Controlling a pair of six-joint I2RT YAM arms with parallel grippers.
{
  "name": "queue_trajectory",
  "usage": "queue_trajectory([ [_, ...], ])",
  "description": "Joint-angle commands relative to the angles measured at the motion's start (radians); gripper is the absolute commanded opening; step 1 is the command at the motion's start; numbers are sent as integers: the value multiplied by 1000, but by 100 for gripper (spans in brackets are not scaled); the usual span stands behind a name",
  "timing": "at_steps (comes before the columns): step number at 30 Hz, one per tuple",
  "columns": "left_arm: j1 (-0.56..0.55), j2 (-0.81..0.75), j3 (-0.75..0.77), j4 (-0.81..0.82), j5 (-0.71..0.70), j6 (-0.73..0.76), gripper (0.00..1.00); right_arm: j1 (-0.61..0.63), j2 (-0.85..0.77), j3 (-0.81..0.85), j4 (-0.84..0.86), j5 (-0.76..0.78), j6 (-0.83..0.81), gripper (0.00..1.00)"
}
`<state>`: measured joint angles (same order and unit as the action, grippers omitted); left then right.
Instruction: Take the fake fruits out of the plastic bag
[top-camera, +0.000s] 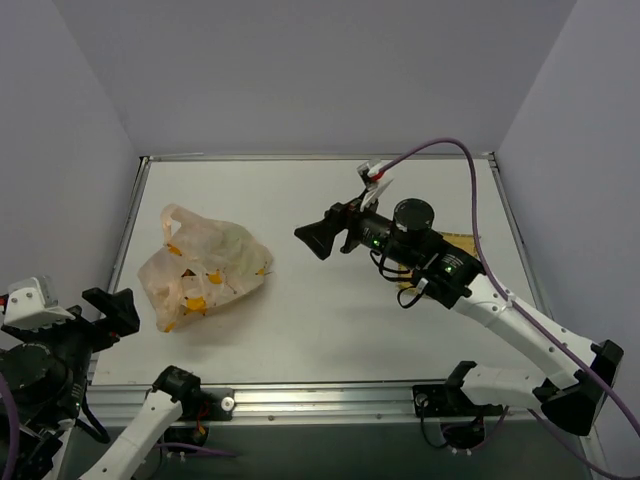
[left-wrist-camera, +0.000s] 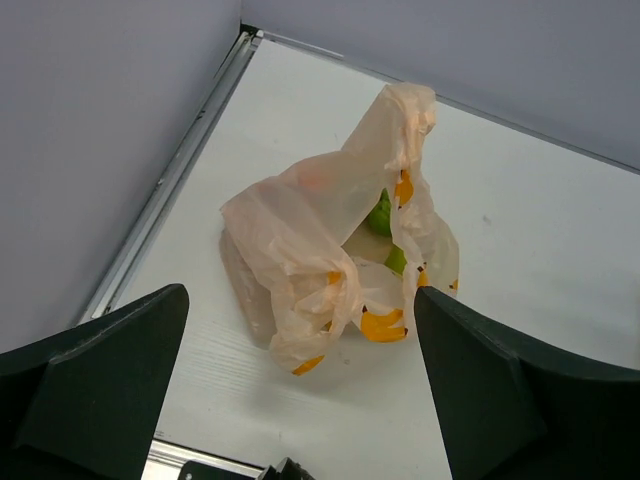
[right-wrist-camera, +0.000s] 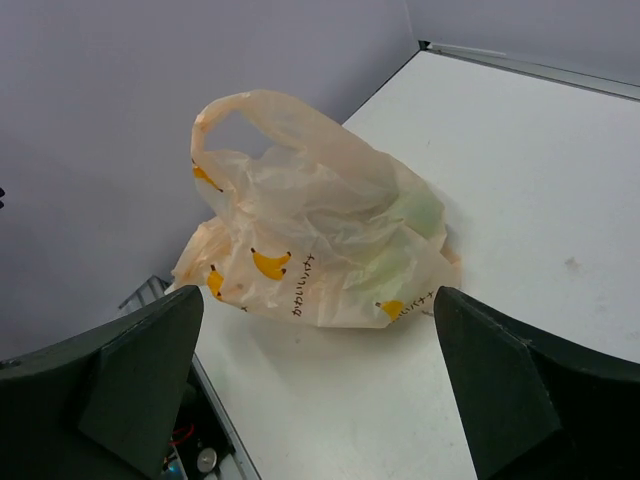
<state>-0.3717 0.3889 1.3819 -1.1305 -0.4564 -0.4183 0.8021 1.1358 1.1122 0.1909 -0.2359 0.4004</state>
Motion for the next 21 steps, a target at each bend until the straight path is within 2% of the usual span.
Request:
queue_trajectory([
  [1,4,36,25,-69,-60,19,94,55,51,66,1,59,-32,95],
  [7,2,16,17,-94,-125,-16,94,196,209,198,-22,135,-95,98],
  [12,-1,21,-14,-163,-215,-112,94,317,379,361,-62,219,-162,99],
  [17,-9,8,-99,-160,-223,-160,96,384,540,486,-73,233,-207,99],
  [19,-12,19,-95,-166,-234,-183,91,394,580,540,-73,230,-215,100],
  [21,-22,19,-106,-158,-228,-194,90,394,637,590,-73,222,-215,100],
])
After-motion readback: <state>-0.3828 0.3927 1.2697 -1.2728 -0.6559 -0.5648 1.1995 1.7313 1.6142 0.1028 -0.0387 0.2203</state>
